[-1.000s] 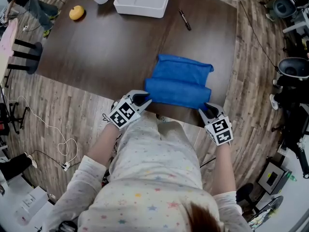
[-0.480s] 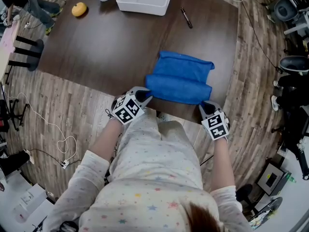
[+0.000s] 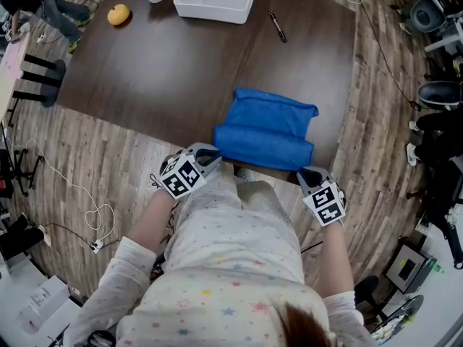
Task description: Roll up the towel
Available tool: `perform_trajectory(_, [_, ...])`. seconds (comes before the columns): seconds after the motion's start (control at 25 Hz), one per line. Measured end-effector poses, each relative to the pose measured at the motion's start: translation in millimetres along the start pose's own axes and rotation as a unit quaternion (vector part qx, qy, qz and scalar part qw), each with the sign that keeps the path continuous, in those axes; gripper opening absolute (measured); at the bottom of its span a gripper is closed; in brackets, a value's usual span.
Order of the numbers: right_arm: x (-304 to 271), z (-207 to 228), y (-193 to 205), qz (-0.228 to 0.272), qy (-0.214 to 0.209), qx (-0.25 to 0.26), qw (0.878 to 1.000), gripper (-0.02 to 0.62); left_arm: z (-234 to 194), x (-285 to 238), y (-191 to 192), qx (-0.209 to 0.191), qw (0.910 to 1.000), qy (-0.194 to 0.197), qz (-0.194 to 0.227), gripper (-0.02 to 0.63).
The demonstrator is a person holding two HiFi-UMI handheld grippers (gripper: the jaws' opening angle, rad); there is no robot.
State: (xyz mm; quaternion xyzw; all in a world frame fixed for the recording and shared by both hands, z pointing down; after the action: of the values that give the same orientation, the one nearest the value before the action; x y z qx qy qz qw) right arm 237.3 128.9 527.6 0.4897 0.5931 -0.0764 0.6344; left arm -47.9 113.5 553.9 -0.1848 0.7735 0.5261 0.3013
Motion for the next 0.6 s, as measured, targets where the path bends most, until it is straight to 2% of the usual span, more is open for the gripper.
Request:
perform_trajectory(0.16, [13,-19,10,-0.014,-0.028,0.002,1.000,0.029,22,5,9,0.015,0.9997,0.019,-0.007,0.031])
perform_trajectory(0.28, [22,-23,9,-0.012,-0.032,-0.005,0.999,0.029,31,9,6,0.017,0.9996,0.021,-0.010,0.031])
perform_trajectory(0.48, [31,3,-14,0.018,-0.029,-0.040,0.999,0.029,13,29,-28,0.037,0.9984,0.029,0.032,0.031])
perform_trajectory(0.6, [36,24,-33,0.039,-0.020,-0.044,0.998,0.028,-7,39,-49,0.034,0.9984,0.023,0.040,0.031])
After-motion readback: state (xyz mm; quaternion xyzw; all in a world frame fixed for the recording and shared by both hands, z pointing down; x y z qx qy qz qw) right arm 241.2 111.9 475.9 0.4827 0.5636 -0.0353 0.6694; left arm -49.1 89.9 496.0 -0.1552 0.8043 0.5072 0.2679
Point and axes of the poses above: the fingertips, and each gripper's own axes: x backward along the fingers, z to its right, y out of its underside, the point moved 5 cm from there along x, backward along the fingers, and after that the axes turned 13 degrees about y, right-handed, at the moved point
